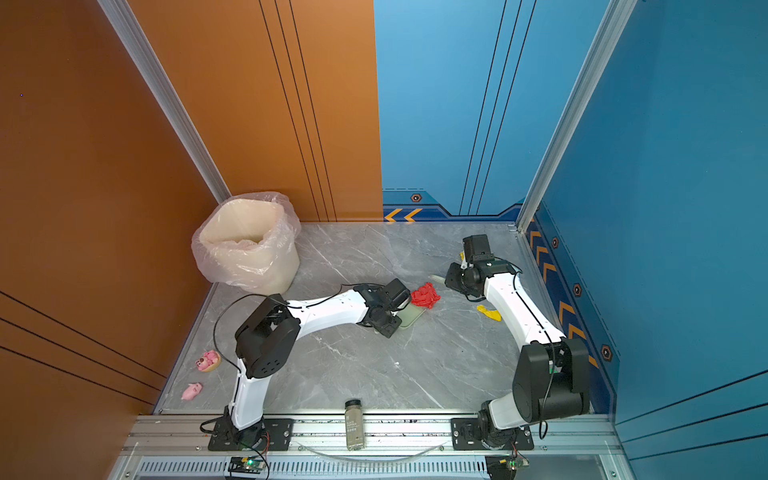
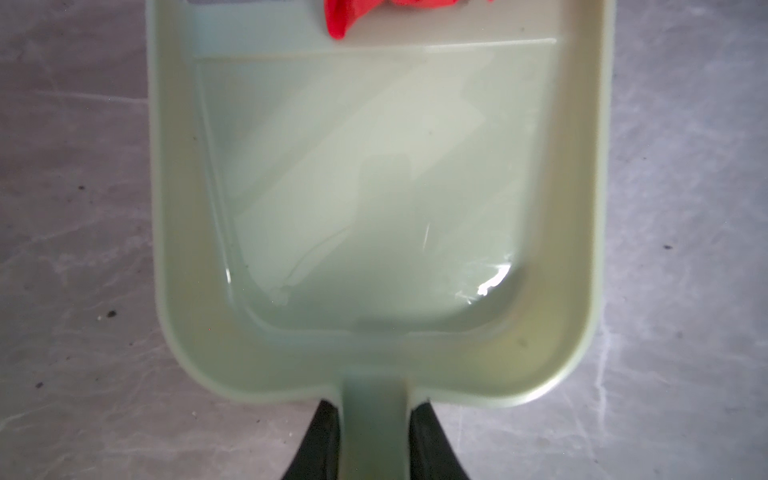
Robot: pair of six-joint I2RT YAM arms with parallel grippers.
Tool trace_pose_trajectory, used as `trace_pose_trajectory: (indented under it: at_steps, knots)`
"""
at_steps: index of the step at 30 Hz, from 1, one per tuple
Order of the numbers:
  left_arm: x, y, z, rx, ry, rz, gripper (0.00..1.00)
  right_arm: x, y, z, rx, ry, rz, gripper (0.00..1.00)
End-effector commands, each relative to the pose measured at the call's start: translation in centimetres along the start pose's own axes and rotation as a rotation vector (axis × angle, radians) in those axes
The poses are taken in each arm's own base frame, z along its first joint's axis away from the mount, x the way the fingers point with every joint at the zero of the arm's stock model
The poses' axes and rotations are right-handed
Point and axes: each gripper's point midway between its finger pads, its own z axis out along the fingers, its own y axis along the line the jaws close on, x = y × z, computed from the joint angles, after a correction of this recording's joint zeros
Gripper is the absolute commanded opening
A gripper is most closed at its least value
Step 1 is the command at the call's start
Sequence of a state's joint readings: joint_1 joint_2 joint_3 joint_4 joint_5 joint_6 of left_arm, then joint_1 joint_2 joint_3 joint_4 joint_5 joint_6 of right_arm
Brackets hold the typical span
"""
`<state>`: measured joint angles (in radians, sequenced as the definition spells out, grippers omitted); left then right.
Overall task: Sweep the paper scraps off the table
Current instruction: 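Sweep the red paper with the brush in the right gripper into the dustpan, then carry the dustpan to the bin with the left gripper while the right draws back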
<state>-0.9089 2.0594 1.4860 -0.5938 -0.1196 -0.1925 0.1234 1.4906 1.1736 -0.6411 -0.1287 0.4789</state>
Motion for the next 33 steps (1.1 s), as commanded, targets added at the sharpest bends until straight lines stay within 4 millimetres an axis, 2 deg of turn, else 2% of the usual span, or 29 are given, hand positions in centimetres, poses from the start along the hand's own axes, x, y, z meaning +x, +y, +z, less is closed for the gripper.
trace_pose_trajectory:
  at_steps: [1, 7, 12, 17, 23, 27, 33]
  knots:
    - [1.9, -1.0, 1.2, 0.028, 0.065, 0.040, 0.00, 1.1, -2.7, 1.3, 0.139, 0.047, -0.032, 0.00]
    - [2.1, -1.0, 1.5, 0.028, 0.072, 0.038, 0.00, 2.7, -3.1, 2.9, 0.188, 0.109, -0.080, 0.00]
    - [2.0, -0.9, 1.6, 0.025, 0.071, 0.034, 0.00, 5.2, -2.1, 3.9, 0.191, 0.169, -0.161, 0.00]
    - [2.0, -0.9, 1.6, 0.027, 0.072, 0.033, 0.00, 7.9, -1.4, 4.0, 0.185, 0.210, -0.216, 0.00]
    - [1.9, -0.7, 1.6, 0.023, 0.072, 0.030, 0.00, 10.2, -0.9, 2.9, 0.161, 0.231, -0.264, 0.00]
    - [1.9, -0.4, 1.7, 0.018, 0.072, 0.026, 0.00, 11.2, -0.5, 1.5, 0.117, 0.233, -0.279, 0.00]
    - [1.9, -0.1, 1.6, 0.013, 0.069, 0.022, 0.00, 10.0, -0.2, -1.0, 0.077, 0.151, -0.267, 0.00]
